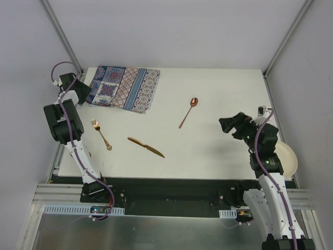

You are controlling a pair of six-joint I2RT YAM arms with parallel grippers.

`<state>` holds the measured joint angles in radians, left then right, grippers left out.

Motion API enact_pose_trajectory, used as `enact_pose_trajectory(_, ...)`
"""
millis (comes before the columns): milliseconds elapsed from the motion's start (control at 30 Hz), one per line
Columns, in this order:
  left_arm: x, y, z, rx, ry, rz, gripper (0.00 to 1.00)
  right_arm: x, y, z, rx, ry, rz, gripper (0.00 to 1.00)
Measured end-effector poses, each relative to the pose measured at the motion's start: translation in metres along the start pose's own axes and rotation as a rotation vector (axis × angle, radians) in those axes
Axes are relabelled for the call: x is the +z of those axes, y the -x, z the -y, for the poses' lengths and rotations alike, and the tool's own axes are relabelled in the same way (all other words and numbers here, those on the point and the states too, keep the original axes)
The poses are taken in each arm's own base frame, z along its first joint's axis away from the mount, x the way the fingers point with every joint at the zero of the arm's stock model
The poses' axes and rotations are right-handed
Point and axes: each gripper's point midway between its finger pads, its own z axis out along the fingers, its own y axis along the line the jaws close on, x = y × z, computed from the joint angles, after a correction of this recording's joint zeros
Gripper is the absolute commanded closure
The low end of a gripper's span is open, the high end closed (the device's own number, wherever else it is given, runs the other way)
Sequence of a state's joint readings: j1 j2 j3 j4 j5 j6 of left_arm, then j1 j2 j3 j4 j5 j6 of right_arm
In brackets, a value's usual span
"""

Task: Set the dinner table for one person
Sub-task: Pick up the spoon from the center of the board.

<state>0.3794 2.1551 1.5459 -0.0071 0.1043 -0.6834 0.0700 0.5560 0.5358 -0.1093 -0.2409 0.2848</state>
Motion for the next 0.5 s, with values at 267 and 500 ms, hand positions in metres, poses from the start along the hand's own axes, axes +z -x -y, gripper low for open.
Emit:
enact_pose_trajectory(267,-0.060,-0.001,0.103,0.299,-0.154,0.098,0.29,0.043,-0.023,0.023,0.047,-0.109,-0.167,0.05)
enact_pose_trajectory(500,-0.160,-0.081,0.251,0.662,-0.648,0.038,0.25,0.101,-0.015,0.018,-0.006,-0.132,-0.250,0.08)
